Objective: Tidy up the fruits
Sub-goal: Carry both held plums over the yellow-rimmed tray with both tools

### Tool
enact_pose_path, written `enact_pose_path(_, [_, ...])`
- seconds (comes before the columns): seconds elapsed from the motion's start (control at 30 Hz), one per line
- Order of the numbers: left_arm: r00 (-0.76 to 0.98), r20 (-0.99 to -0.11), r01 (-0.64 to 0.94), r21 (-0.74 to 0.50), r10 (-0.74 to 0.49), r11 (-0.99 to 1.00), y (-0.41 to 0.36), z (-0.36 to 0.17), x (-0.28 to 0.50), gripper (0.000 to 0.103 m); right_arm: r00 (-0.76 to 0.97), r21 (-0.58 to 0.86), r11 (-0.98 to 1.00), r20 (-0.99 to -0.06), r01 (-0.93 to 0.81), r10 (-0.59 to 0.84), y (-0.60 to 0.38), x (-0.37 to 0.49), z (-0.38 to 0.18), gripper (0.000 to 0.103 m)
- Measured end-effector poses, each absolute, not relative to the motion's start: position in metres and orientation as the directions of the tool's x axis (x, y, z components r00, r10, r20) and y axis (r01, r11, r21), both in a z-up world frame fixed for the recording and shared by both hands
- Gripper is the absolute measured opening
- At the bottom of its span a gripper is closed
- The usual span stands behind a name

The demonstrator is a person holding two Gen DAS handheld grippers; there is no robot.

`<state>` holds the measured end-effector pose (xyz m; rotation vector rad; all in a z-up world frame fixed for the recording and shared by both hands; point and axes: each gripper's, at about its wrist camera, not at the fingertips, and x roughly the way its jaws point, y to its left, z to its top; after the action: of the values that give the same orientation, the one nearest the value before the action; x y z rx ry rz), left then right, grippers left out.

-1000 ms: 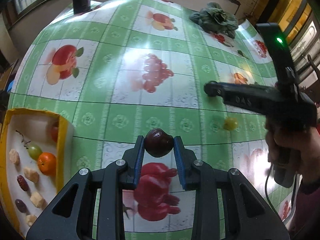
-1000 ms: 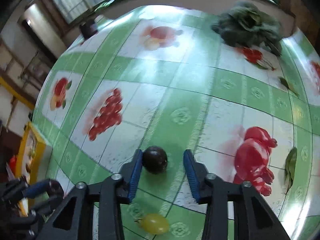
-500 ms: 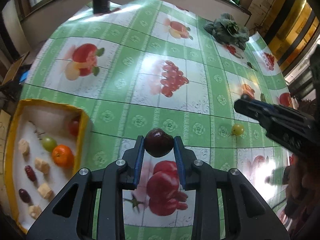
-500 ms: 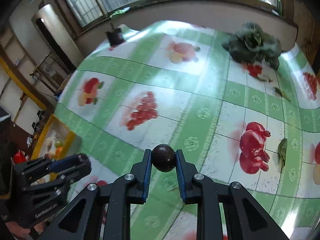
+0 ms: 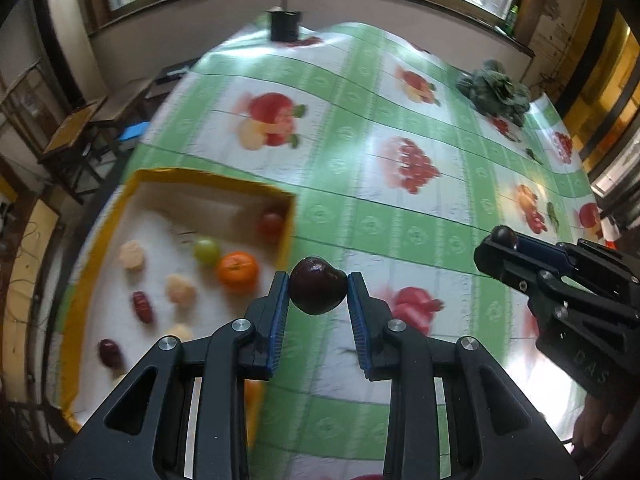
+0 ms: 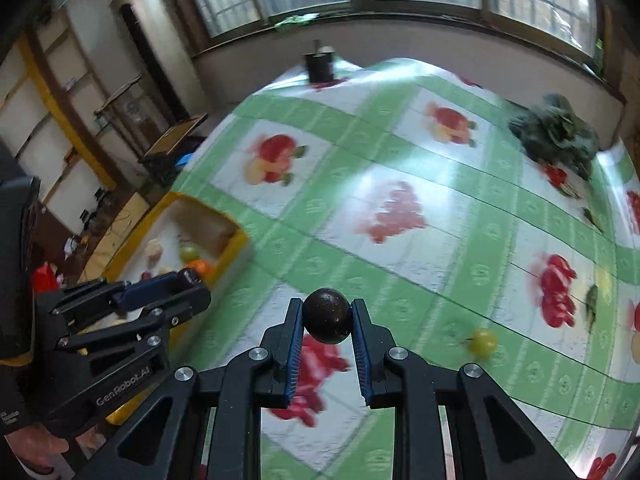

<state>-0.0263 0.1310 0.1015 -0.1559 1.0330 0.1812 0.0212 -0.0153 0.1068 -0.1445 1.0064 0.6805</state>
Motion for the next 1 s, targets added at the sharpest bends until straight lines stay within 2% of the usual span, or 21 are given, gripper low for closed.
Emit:
enact_pose_path(0.5, [0.483,-0.852,-0.378,0.002,0.2,0.926,0.214,0.102,-0.077,0.029,0.261,0.17,0.661,-0.825,-0.731,0.501,0.088,-0.021,0.109,0.023])
enact_pose_path(1.0, [0.419,-0.88,-0.464,0.006,0.225,0.886,0.261,0.072,-0.086,0.029,0.135,0.203,0.573,-0.861,-0.794,0.491,0.156,-0.03,0.075,0.023])
